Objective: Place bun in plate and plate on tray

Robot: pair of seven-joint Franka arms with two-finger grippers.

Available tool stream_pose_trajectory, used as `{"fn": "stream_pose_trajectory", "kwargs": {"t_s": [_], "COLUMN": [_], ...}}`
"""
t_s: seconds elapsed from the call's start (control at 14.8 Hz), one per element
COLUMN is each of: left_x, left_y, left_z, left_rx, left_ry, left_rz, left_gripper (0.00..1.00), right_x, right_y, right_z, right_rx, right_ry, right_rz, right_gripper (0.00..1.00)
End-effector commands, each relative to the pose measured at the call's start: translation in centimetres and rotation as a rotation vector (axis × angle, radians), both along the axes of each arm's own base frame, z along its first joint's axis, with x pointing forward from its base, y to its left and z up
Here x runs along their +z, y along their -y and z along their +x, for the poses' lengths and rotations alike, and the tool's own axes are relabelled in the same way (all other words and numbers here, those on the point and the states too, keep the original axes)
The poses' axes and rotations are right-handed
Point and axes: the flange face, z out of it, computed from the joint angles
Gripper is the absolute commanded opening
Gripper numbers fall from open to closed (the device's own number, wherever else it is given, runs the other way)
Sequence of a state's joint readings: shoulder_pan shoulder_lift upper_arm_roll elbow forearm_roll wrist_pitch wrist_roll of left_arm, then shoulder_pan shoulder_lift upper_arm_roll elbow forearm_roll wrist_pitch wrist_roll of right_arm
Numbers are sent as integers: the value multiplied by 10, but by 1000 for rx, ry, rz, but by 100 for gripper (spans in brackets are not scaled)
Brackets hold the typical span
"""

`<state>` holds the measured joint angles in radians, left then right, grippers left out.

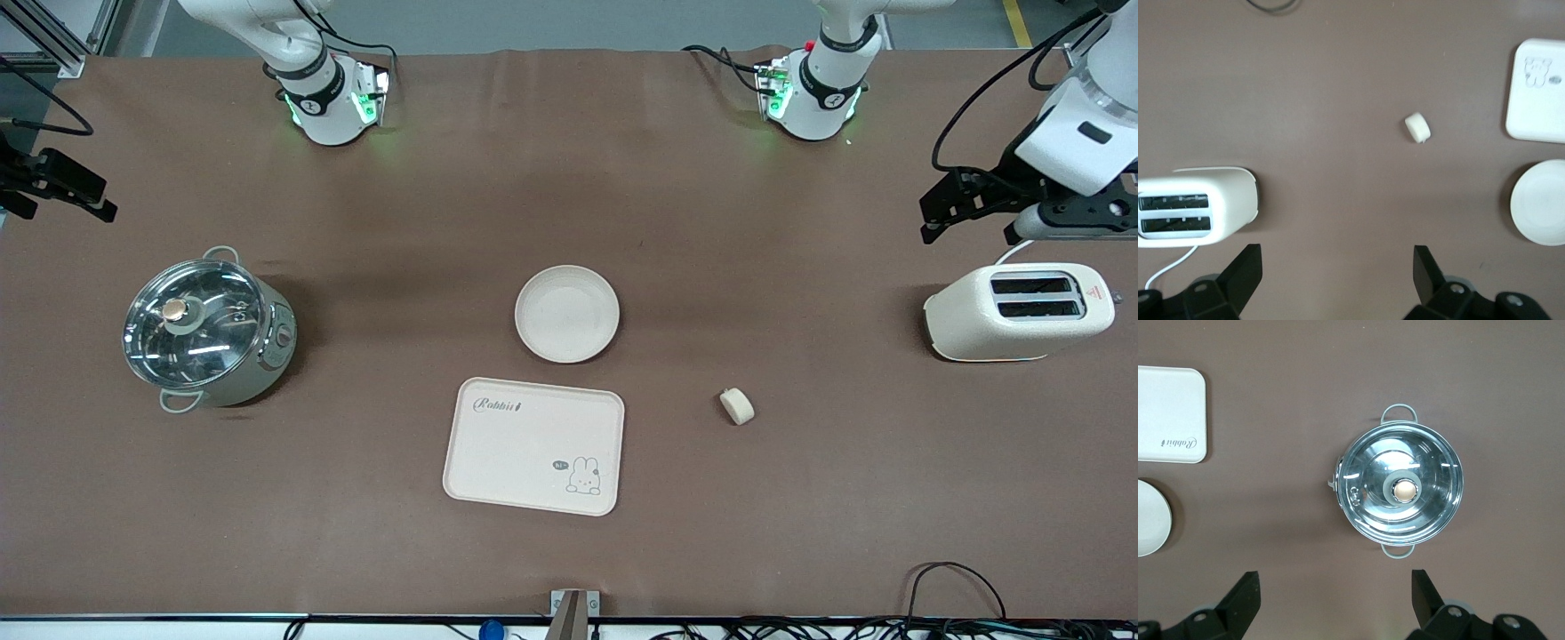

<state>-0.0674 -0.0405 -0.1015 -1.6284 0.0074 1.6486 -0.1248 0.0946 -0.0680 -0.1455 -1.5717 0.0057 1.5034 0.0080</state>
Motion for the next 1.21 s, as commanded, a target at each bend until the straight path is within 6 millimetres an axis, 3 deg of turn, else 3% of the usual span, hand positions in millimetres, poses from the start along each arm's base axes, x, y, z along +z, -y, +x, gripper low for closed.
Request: {"fn": "stream_pose_trajectory", "kwargs": {"t_s": [0.0,0.13,0.4,0.61,0.67,0.88,1.01,1.15], "left_x": [-64,-119,-259,-346,-364,-403,-408,-411], "left_y": [25,39,80,103,108,115,117,117], "left_z": [21,46,97,113,116,118,120,120], "left_rx": [-40,-42,17,6,3,8,12,19], "left_ry": [-117,-155,-140,-95,-81,-47,-29,-26], "left_rz": [14,5,-34,-71,-79,-105,-115,-119], "left_gripper": [100,100,100,100,100,100,90,74], "right_x": [-8,-17,-53,-93,-107,-153,-184,-209], "right_y": [-15,-28,-102,-148,-164,-184,-208,-229], "right_z": [-2,0,24,48,49,52,46,37], "right_rx": [0,-33,30,-62,-56,-55,-48,-57], "right_ry": [-20,-28,-35,-46,-53,-45,-39,-26], "right_rz": [-4,-6,-3,74,74,89,96,105], "right_gripper": [100,100,100,100,100,100,100,100]}}
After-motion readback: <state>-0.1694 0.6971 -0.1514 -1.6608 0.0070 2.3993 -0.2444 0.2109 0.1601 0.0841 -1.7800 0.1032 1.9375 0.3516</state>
